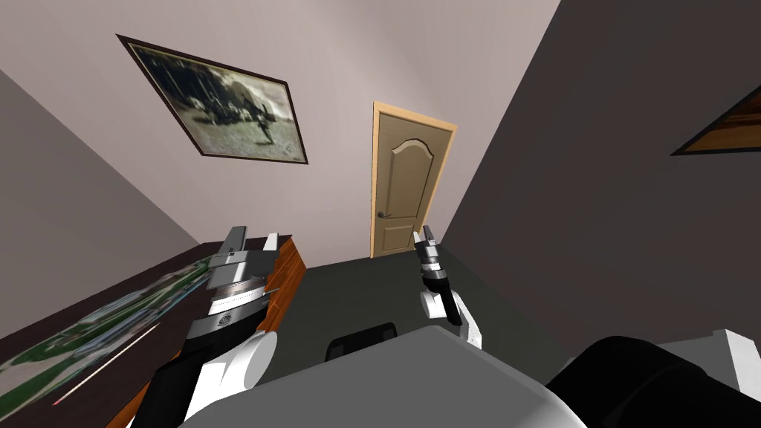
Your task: Pull the door open
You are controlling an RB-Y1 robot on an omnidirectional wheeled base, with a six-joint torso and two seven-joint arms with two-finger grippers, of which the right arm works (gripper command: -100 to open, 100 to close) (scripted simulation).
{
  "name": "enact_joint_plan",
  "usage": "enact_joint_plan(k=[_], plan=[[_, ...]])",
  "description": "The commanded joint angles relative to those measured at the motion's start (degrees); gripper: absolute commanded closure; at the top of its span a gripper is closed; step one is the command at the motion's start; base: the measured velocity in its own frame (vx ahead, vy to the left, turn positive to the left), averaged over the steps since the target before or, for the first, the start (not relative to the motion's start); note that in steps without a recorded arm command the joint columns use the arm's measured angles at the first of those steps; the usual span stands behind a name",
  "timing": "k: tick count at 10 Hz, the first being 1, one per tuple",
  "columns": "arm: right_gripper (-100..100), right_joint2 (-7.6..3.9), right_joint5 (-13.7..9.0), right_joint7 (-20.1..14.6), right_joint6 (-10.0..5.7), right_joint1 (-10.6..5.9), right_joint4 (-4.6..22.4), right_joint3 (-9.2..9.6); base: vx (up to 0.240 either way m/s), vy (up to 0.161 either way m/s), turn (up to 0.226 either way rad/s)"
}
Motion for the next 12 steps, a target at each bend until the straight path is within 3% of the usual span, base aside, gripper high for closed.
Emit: enact_joint_plan(k=[1, 9, 10, 12], plan=[[-100, -0.36, 0.3, -0.4, -0.28, -1.32, 2.7, -0.28, 0.099, -0.006, -0.005], [-100, -1.84, 2.5, -1.8, -1.80, -7.26, 15.8, -1.18, 0.097, -0.001, -0.001], [-100, -1.84, 2.5, -1.8, -1.80, -7.26, 15.8, -1.18, 0.065, -0.008, -0.001], [-100, -2.22, 3.0, -2.2, -2.22, -8.90, 19.4, -1.43, 0.069, -0.013, -0.001]])
